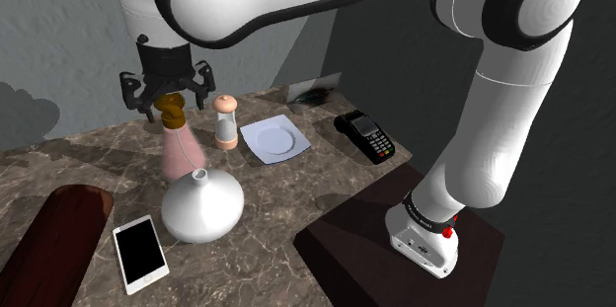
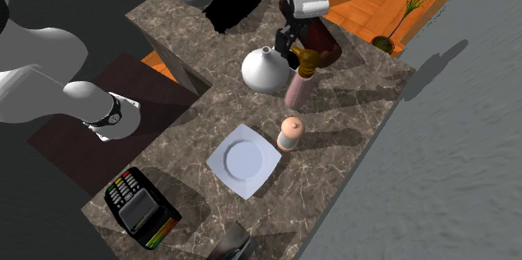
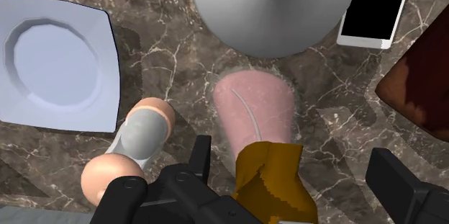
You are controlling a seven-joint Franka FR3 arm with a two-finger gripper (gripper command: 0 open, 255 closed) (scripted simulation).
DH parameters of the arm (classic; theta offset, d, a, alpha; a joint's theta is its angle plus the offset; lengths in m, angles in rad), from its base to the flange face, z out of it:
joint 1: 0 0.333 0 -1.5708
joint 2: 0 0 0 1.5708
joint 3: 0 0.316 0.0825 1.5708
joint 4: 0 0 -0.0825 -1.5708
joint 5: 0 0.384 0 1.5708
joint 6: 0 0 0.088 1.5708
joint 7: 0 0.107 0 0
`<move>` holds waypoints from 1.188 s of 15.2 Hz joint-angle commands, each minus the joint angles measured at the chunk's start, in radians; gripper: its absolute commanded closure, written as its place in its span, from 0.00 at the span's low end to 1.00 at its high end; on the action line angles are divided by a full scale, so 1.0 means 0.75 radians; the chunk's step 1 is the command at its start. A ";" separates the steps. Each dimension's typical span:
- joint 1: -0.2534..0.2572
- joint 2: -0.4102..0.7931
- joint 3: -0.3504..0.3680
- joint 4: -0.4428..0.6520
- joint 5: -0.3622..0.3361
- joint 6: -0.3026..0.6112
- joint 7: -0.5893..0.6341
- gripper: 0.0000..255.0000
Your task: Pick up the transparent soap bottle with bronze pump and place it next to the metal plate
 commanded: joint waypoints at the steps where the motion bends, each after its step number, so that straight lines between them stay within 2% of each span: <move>1: -0.002 0.005 -0.003 -0.029 -0.006 0.033 0.004 0.00; 9: -0.002 0.009 -0.004 -0.035 -0.008 0.042 0.005 0.00; 10: -0.002 0.009 -0.004 -0.035 -0.008 0.042 0.005 1.00; 18: -0.002 0.009 -0.004 -0.035 -0.008 0.042 0.005 1.00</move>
